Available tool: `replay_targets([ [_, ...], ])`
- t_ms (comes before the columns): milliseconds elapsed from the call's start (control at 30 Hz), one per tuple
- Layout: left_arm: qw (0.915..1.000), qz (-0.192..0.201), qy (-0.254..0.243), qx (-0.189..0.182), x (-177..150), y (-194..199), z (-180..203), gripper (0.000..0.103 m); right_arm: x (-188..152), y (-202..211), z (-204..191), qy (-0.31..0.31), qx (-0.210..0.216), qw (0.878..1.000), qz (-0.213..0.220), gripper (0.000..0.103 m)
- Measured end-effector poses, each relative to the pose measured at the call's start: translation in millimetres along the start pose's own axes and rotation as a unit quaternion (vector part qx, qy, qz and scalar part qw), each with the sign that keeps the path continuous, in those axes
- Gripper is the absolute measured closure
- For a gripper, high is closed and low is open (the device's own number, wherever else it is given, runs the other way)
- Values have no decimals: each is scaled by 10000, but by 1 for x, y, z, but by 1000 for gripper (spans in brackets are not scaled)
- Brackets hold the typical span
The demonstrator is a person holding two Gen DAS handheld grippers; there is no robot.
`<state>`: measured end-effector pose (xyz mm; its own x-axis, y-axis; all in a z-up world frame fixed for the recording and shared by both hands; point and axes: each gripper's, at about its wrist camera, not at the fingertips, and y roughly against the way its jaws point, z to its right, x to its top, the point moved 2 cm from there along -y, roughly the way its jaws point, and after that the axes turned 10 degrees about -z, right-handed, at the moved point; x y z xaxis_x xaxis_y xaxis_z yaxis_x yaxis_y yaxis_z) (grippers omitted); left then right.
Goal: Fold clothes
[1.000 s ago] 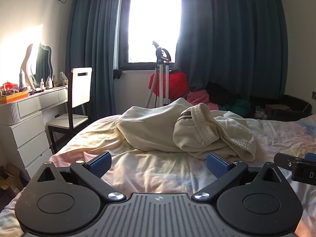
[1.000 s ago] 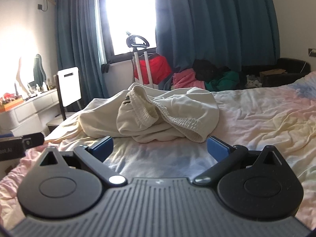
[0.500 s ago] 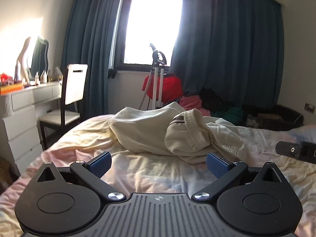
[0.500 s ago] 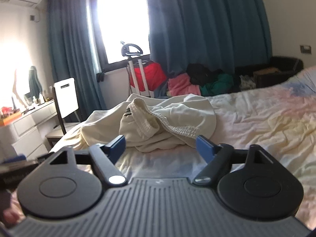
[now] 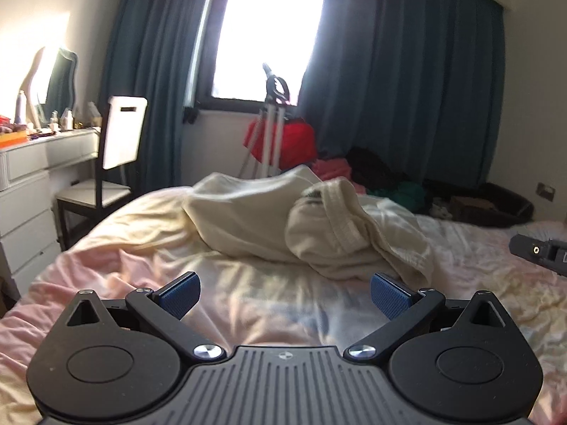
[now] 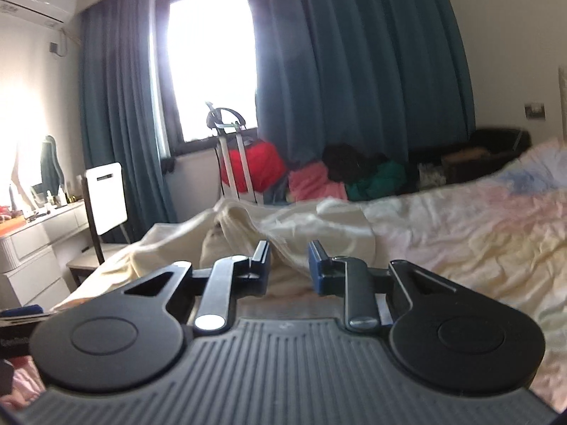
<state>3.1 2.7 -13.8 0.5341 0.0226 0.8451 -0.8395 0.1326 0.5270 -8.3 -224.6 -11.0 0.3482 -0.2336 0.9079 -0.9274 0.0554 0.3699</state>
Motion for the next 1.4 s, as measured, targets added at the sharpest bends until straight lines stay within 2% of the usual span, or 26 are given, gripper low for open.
replay_targets([
  [133,9999,-79,64,-15,12,-38,13,0,2,-1,12,-252,-18,9995,-200,81],
  [333,9996,-196,217,-32,33,-99,32,1,3,-3,26,-561,132,9974,-438,81],
  [533,9988,-316,361,-37,57,-164,53,5,-6,-23,47,-826,133,9939,-715,81],
  [700,9986,-364,354,111,88,-250,82,15,-17,-55,65,-1040,42,9902,-932,80],
  [767,9986,-358,328,199,96,-281,92,16,-22,-72,70,-1089,28,9885,-1048,80],
  [833,9982,-393,313,329,102,-307,96,23,-26,-88,75,-1149,36,9865,-1166,80],
  [900,9971,-427,405,488,104,-327,96,35,-31,-103,79,-1236,53,9840,-1284,80],
  [933,9965,-343,480,594,103,-332,95,37,-34,-111,81,-1263,62,9832,-1317,80],
  [967,9957,-212,562,706,101,-334,93,42,-36,-117,82,-1270,44,9828,-1342,80],
  [1033,9951,8,717,680,97,-330,90,55,-41,-129,83,-1265,-2,9819,-1412,80],
  [1067,9948,113,793,634,94,-327,88,66,-42,-134,84,-1270,-17,9814,-1439,80],
  [1100,9951,253,721,628,93,-320,89,92,-44,-139,85,-1275,-32,9809,-1466,80],
  [1167,9952,599,400,667,92,-298,95,97,-43,-141,85,-1236,-98,9826,-1385,80],
  [1267,9928,1055,115,562,96,-254,95,98,-40,-136,85,-1176,-162,9856,-1206,80],
  [1400,9906,1333,-97,276,101,-188,88,99,-33,-123,84,-1103,-213,9892,-937,80],
])
